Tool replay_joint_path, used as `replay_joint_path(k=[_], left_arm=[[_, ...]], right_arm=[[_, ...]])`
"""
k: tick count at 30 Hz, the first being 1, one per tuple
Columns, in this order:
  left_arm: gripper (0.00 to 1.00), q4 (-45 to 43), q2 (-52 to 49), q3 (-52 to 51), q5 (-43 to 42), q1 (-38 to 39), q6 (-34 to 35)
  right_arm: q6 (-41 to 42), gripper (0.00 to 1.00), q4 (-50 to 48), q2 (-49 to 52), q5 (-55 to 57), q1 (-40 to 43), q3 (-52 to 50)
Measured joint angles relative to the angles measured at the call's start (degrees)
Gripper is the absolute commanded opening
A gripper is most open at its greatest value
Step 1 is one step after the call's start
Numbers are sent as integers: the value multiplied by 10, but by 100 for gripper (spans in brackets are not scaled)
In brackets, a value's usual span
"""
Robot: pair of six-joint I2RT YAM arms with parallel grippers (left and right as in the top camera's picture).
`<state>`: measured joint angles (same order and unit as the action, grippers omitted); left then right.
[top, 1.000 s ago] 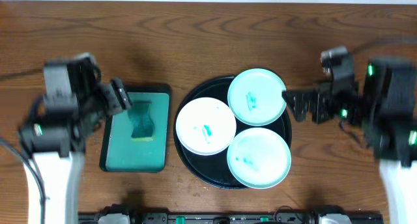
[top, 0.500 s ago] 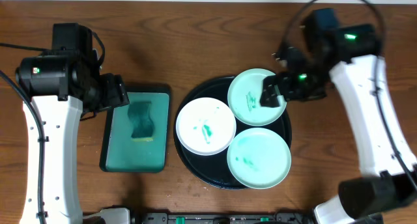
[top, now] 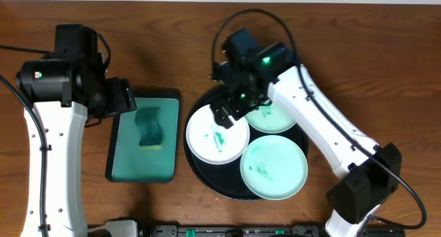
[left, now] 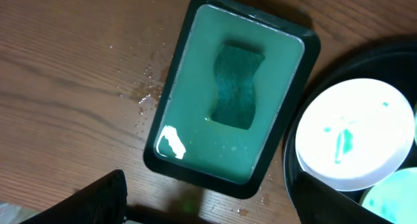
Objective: Clean dirty plates on tray and stack at the side
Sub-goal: 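Move right gripper to the white plate's edge and grip its rim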
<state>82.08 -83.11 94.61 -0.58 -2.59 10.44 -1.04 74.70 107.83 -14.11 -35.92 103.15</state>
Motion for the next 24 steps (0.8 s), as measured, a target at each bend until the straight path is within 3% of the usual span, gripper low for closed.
replay_joint_path(k=[4,8,13,20,24], left_arm=[[82,2,0,0,-2,0,0],[82,2,0,0,-4,0,0],[82,3,0,0,-6,0,0],[82,7,0,0,-6,0,0],[82,7,0,0,-6,0,0]], right_arm=[[90,91,3,3,28,-8,-13],[189,81,-27,6,89,-17,-111],[230,81,-91,17,114,-20,-203],[245,62,-176,17,116,-20,-235],[244,59,-221,17,110,-20,-240]])
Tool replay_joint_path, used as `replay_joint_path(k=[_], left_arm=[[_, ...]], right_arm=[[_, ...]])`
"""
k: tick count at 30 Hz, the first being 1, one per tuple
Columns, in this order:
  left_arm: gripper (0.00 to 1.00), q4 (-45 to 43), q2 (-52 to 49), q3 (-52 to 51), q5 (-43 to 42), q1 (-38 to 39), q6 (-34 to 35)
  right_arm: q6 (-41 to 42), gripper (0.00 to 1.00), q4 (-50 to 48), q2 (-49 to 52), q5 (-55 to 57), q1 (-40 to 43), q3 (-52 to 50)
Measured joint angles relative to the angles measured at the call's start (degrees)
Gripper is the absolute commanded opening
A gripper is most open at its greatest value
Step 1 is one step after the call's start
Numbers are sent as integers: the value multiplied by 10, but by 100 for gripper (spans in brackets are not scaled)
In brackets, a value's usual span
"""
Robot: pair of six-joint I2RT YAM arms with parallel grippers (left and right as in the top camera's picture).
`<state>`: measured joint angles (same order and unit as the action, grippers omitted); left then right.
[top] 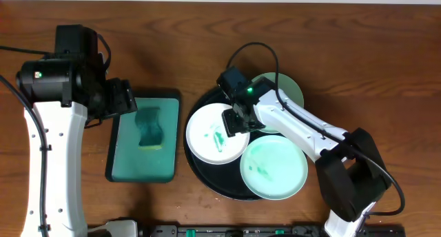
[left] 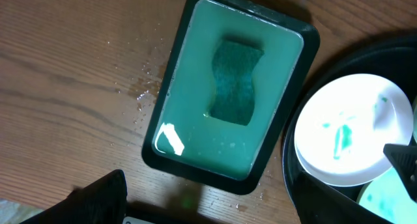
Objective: Clean dirty plates on tray and stack at the side
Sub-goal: 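Move right gripper to the white plate's edge and grip its rim, then lower left gripper into the water tray and grasp the green sponge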
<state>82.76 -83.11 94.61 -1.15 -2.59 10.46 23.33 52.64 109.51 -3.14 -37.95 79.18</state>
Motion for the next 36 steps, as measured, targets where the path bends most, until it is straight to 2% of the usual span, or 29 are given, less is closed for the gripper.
replay_joint_path(k=[4,21,30,34,36], left_arm=[[82,0,0,0,0,0,0],[82,0,0,0,0,0,0],[82,0,0,0,0,0,0],[82,0,0,0,0,0,0],[82,0,0,0,0,0,0]], right_arm=[[2,57,-5,0,-5,0,-19],[17,61,1,0,-4,18,-31],[17,62,-26,0,-4,18,-48],[17,58,-54,0,-5,18,-70],[17,52,-63,0,-7,18,-78]])
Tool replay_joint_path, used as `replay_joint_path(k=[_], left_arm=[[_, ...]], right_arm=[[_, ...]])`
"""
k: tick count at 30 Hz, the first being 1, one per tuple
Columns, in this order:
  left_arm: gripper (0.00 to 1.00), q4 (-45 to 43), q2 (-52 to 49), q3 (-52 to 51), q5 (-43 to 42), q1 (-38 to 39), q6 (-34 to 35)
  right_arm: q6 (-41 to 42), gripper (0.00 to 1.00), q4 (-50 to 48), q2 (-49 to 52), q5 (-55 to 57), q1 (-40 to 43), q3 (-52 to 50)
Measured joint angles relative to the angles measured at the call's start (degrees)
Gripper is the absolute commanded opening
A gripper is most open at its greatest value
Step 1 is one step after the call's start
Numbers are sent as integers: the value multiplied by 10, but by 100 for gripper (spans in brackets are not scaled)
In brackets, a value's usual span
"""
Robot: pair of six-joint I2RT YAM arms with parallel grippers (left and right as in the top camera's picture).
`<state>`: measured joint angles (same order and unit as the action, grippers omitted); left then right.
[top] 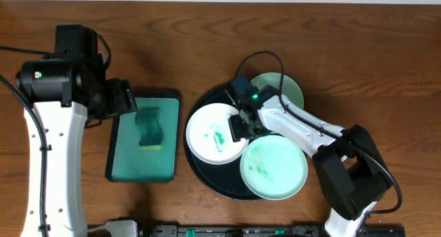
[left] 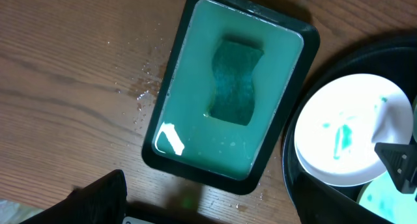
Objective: Clean dirty plates on tray and stack at the side
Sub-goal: 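Lower left gripper into the water tray and grasp the green sponge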
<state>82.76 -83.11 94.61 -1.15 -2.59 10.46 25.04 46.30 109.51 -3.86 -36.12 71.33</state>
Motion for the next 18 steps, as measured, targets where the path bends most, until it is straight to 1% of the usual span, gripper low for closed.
replay_joint_path(k=[2,3,4,5,8,9,10,12,16,18], left_arm=[[82,0,0,0,0,0,0],[82,0,0,0,0,0,0],[82,0,0,0,0,0,0],[82,0,0,0,0,0,0],[82,0,0,0,0,0,0],[82,0,0,0,0,0,0],[76,0,0,0,0,0,0],[60,0,0,0,0,0,-1],[54,-5,0,0,0,0,-1],[54,-15,0,-2,0,0,0]], right_arm=[[1,34,-7,0,-2,0,-5],[5,30,-13,0,-2,0,-7],[2,28,-20,0,-4,0,-10],[5,24,-24,0,-2,0,-12],[7,4,-40,0,5,3,-26],[5,1,-43,0,6,5,-29],[10,1,-45,-1,8,5,-31],[11,1,-49,-5,7,7,-31],[11,1,-56,-5,4,8,-31],[11,1,-58,-5,3,8,-31]])
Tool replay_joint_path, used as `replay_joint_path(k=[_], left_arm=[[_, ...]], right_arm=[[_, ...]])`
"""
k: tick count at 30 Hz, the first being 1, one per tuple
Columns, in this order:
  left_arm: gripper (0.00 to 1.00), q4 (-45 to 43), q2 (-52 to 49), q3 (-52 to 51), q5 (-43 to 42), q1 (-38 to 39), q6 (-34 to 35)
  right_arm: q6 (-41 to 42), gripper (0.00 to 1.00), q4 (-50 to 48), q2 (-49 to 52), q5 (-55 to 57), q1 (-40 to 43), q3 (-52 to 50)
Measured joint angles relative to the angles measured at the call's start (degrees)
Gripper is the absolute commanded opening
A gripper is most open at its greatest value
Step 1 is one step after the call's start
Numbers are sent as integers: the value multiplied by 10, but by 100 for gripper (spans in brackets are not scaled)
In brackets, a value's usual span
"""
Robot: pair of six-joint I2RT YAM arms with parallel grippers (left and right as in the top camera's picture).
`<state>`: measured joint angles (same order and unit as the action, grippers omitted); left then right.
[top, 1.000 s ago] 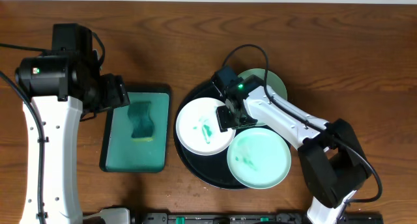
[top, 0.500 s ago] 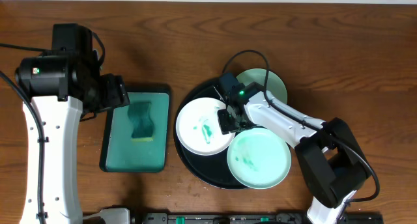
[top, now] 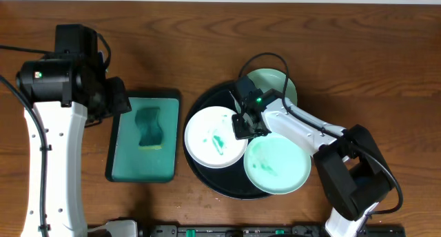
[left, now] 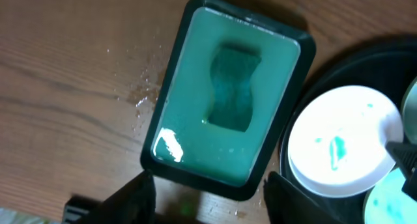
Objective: Clean dirty plates on tray and stack at the side
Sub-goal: 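Lower left gripper into the water tray and grasp the green sponge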
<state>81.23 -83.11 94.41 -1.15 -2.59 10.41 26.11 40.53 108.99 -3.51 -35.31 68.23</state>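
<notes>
A white plate (top: pixel 215 137) smeared with green lies on the left of the round black tray (top: pixel 207 178). A pale green plate (top: pixel 278 165) sits at the tray's front right, and another green plate (top: pixel 272 84) at the back. My right gripper (top: pixel 241 123) is at the white plate's right rim; the jaws are hidden from above. The left wrist view shows the white plate (left: pixel 342 146) too. My left gripper (left: pixel 208 199) hangs open and empty above the near end of the basin (left: pixel 171 87), which holds a green sponge (left: pixel 231 87).
The dark basin (top: pixel 117 169) of green water stands left of the tray, with the sponge (top: pixel 148 130) lying in it. Water drops (left: pixel 144 94) speckle the wood beside it. My right arm (top: pixel 310 130) and its cable reach across the tray's right side.
My left gripper shifted a little, and its fingers now stand closer together in its own view. The white plate slid slightly left. The front green plate nudged right. The right gripper stays at the rim.
At first my right gripper hovered over the back of the tray. It then came down to the white plate's right rim and has stayed there, the plates shifting slightly. My left gripper stayed open over the basin, moving only just now.
</notes>
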Motion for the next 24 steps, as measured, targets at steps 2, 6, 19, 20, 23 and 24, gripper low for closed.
replay_joint_path(k=[2,6,19,20,23,24], left_arm=[[55,-13,0,-9,0,0,0],[61,-60,-7,-72,0,0,0],[57,-289,-40,-314,-86,0,-31],[55,-300,-40,-327,-89,0,-31],[52,-335,-41,-362,-95,0,-31],[51,-348,-42,-372,-96,0,-29]], right_arm=[[0,1,0,0,0,0,0],[0,1,1,0,-1,0,0],[0,1,12,0,-3,0,1],[0,1,13,0,-3,0,1],[0,1,14,0,-4,0,1],[0,1,14,0,-4,0,1]])
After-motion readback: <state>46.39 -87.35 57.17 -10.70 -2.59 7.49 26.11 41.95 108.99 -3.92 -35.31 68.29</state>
